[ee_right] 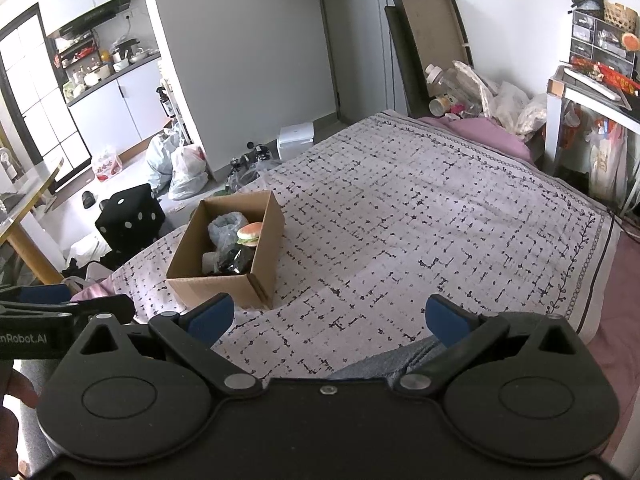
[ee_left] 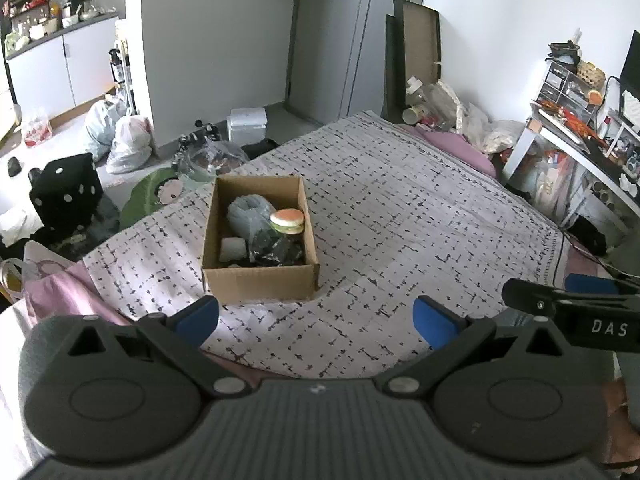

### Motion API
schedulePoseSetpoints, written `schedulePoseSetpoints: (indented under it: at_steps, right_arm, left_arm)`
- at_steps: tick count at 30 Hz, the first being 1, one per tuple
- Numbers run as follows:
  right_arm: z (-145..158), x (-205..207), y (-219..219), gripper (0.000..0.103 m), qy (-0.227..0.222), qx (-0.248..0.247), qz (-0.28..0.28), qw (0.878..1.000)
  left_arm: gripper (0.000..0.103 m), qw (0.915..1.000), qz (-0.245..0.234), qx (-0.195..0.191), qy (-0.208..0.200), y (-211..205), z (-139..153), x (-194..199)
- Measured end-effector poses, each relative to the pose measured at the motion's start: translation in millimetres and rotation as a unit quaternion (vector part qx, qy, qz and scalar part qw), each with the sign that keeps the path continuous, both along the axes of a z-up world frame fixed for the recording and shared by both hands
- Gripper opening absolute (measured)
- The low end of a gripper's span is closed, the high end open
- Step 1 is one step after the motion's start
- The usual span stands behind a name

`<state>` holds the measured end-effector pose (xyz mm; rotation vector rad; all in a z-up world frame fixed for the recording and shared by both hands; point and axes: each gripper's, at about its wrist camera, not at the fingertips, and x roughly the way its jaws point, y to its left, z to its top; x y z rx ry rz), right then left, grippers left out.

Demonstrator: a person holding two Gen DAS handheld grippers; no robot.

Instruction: Organize soft objects

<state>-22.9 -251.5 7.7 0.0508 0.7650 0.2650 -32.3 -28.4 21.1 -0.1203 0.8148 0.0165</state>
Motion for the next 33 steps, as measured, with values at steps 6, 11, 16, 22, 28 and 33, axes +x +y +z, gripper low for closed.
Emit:
schedulePoseSetpoints:
  at_steps: [6,11,16,22,28,33]
  right_arm:
    - [-0.5,0.3,-1.4,0.103,0.000,0.004,-0.007,1.000]
    - [-0.6,0.3,-2.1,0.103,0.001,0.004,-0.008,1.000]
    - [-1.3,0.4,-2.3,0.103,0.003,0.003,-0.006,1.000]
    - [-0.7,1.0,-1.4,0.103,0.003,0.004,0.000,1.000]
    - [-0.9,0.5,1.4,0.103,0.005,0.005,0.008,1.000]
    - [-0.9,0.3,1.2,0.103,0.004,0.005,0.008,1.000]
  left_arm:
    - [0.102,1.0000,0.000,-0.001,0.002,0.2,-1.3,2.0]
    - [0.102,1.0000,0.000,0.000,0.004,-0.5,-2.1,2.2]
    - [0.102,1.0000,0.000,-0.001,0.004,-0.3,-2.1,2.3]
    - [0.102,1.0000,0.003,-0.002,0.006,1.7,-1.5,2.4]
    - [0.102,1.0000,0.003,0.000,0.005,2.0,-0.5,2.4]
    - [0.102,1.0000,0.005,-0.003,0.006,2.0,-0.2,2.4]
